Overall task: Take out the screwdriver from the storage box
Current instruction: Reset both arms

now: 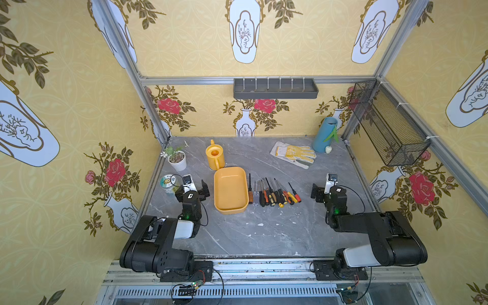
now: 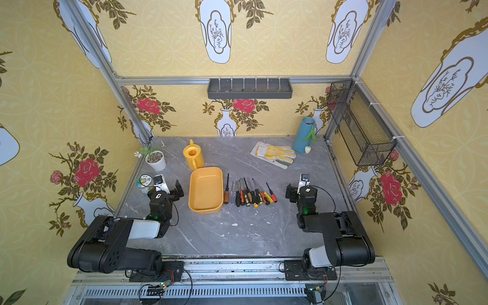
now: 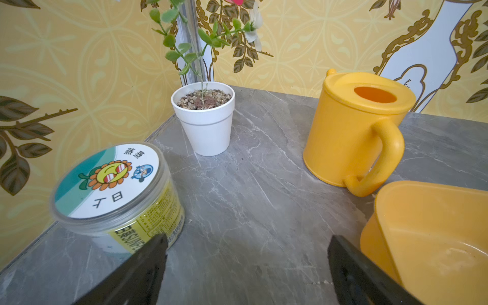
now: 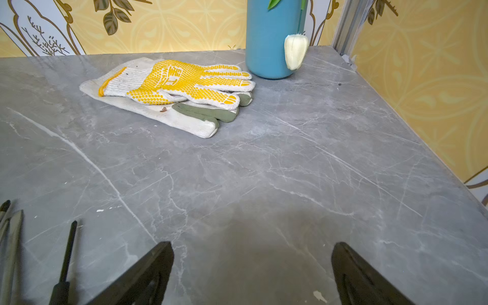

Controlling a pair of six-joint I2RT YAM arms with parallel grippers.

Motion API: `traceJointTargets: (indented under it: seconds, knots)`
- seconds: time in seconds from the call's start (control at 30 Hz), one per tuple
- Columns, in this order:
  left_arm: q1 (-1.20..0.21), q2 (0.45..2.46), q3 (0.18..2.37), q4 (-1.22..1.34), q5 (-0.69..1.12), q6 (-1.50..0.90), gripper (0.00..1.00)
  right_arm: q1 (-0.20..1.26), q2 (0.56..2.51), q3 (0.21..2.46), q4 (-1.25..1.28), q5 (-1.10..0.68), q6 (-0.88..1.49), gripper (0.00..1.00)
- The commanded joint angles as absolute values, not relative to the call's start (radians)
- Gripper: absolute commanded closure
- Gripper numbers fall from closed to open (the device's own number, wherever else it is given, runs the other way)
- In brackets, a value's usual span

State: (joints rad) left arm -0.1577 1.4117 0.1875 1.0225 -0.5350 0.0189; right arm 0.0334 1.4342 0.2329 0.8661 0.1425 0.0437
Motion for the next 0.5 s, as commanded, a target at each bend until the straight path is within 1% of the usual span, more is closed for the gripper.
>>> traceJointTargets:
  seconds: [0.0,0.47]
  knots:
    - [-0.158,1.414,0.191,1.047,-0.533,0.025,0.01,0.035,1.436,0.237,0.901,0.135,0.035,0.03]
    - [-0.137,1.399,0.198,1.008,-0.505,0.004,0.01,0.034,1.434,0.236,0.902,0.136,0.035,0.03]
